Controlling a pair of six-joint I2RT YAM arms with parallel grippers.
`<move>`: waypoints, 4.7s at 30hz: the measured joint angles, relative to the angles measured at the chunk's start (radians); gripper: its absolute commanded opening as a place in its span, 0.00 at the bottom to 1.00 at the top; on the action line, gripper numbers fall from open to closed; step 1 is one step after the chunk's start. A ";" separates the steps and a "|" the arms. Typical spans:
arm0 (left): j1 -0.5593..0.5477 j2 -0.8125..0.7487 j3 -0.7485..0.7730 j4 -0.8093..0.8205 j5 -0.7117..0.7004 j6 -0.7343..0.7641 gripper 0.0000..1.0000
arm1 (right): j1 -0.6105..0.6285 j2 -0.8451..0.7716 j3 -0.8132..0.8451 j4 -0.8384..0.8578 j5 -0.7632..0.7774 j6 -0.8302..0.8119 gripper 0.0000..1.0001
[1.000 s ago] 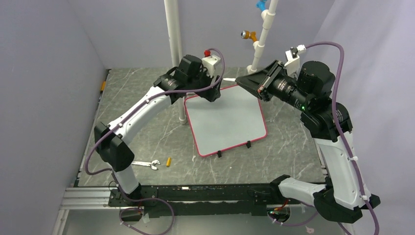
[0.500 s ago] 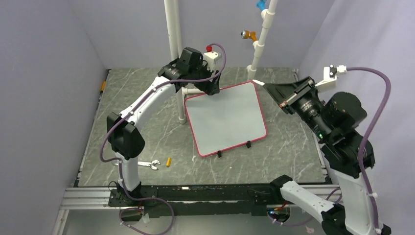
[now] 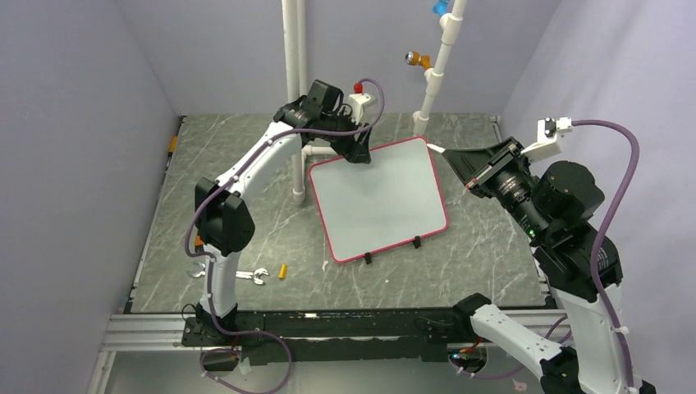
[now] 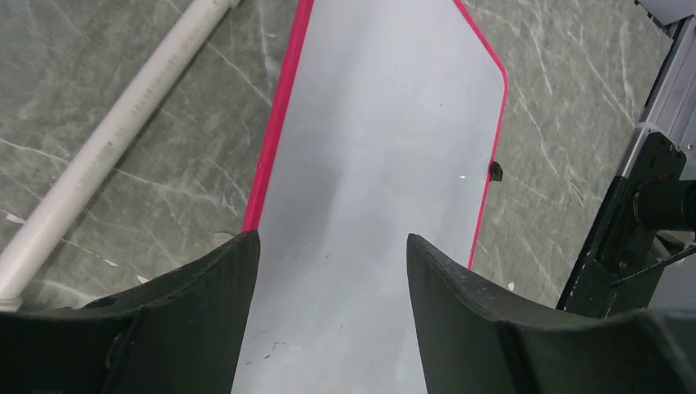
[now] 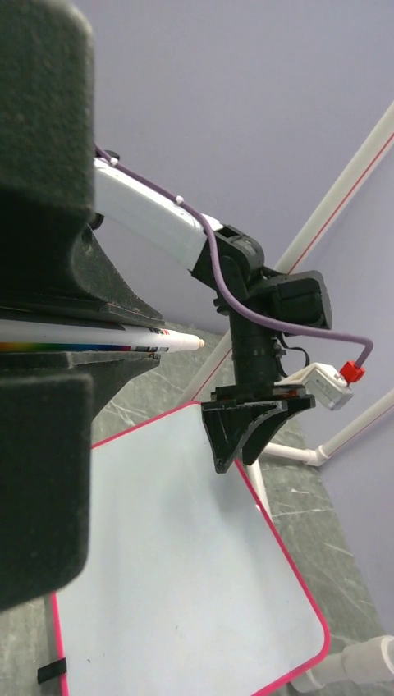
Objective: Write a sentence on the whiteboard
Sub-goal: Adjust the whiteboard at the center of the board, then hold the whiteboard at the center of the board.
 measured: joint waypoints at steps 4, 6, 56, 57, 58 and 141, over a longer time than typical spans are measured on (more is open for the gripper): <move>0.002 0.012 -0.031 0.008 0.007 -0.002 0.71 | 0.000 0.000 -0.008 0.000 -0.014 0.000 0.00; 0.002 0.014 -0.057 0.017 0.007 -0.005 0.73 | 0.000 0.000 -0.013 0.001 -0.022 0.000 0.00; -0.043 -0.018 -0.168 0.193 -0.152 -0.163 0.75 | 0.000 -0.045 -0.045 0.051 -0.166 -0.001 0.00; -0.046 -0.018 -0.173 0.196 -0.151 -0.161 0.74 | 0.000 -0.046 -0.045 0.051 -0.167 -0.001 0.00; -0.047 -0.020 -0.182 0.199 -0.151 -0.161 0.73 | 0.000 -0.047 -0.045 0.050 -0.168 -0.001 0.00; -0.039 -0.208 -0.458 0.053 0.095 -0.044 0.28 | 0.002 0.057 -0.416 0.122 -0.357 -0.482 0.00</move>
